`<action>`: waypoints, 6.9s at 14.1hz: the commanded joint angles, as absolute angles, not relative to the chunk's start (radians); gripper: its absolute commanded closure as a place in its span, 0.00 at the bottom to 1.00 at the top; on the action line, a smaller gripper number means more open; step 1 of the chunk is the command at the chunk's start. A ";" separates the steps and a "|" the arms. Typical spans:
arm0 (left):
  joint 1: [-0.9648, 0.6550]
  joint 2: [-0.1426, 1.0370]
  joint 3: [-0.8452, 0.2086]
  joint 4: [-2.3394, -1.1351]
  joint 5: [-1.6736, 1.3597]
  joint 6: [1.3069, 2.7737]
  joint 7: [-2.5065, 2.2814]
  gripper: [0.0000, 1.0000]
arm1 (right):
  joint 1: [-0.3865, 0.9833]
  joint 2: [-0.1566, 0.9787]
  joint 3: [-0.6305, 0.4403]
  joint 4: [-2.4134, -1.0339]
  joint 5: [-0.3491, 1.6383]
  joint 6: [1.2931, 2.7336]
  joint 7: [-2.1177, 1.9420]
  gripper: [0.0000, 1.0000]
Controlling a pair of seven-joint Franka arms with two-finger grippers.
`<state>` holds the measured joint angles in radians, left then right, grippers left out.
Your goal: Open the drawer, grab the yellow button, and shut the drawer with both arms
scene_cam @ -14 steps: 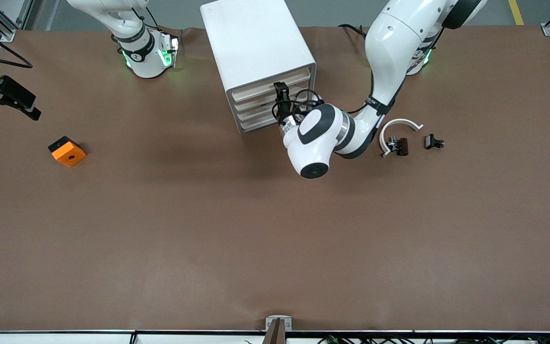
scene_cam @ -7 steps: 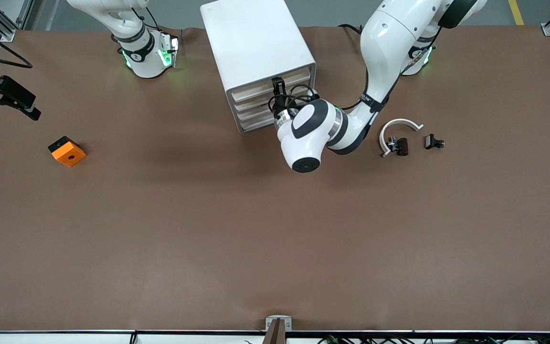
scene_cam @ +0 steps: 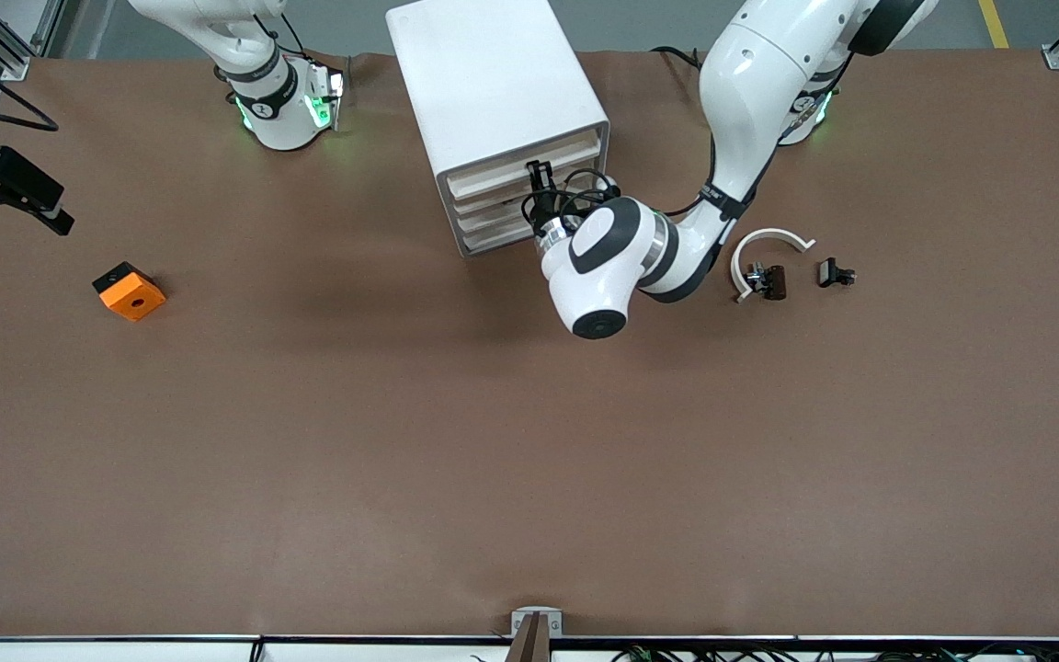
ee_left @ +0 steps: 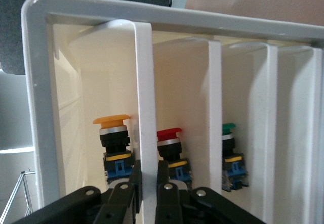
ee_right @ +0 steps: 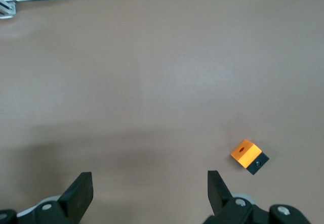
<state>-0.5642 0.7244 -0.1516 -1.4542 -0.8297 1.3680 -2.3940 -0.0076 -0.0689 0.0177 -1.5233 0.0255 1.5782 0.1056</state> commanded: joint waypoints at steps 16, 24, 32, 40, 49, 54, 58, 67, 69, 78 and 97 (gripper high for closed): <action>-0.382 0.759 -0.077 -1.344 -0.856 1.442 -2.300 0.48 | 0.150 0.038 0.026 -1.476 0.031 1.703 0.487 0.00; -0.301 0.761 -0.037 -1.266 -0.842 1.442 -2.258 0.00 | 0.391 0.084 0.028 -1.482 0.031 1.614 0.953 0.00; -0.305 0.749 0.239 -1.227 -0.838 1.472 -1.831 0.00 | 0.727 0.205 0.028 -1.474 0.040 1.629 1.466 0.00; -0.322 0.684 0.298 -1.235 -0.468 1.546 -1.126 0.00 | 0.814 0.365 0.028 -1.447 0.107 1.758 1.546 0.00; -0.371 0.514 0.288 -1.320 -0.267 1.609 -0.539 0.00 | 0.908 0.433 0.026 -1.448 0.110 1.829 1.658 0.00; -0.475 0.365 0.285 -1.592 -0.157 1.819 -0.492 0.00 | 0.910 0.466 0.026 -1.450 0.104 1.829 1.703 0.00; -0.514 0.328 0.273 -1.713 -0.152 1.928 -0.503 0.00 | 0.905 0.471 0.025 -1.450 0.106 1.827 1.717 0.00; -0.515 0.252 0.167 -1.828 -0.152 1.968 -0.564 0.00 | 0.907 0.479 0.025 -1.444 0.101 1.825 1.713 0.83; -0.514 0.218 0.137 -1.859 -0.152 1.967 -0.572 0.00 | 0.888 0.471 0.020 -1.383 0.107 1.780 1.704 0.83; -0.526 0.268 -0.060 -1.867 -0.169 2.065 -0.805 0.00 | 0.603 0.359 0.018 -1.216 0.100 1.303 1.175 0.82; -0.704 0.365 -0.215 -1.839 -0.287 2.074 -1.025 0.00 | -0.132 0.210 0.017 -1.930 -0.104 2.029 -0.052 0.79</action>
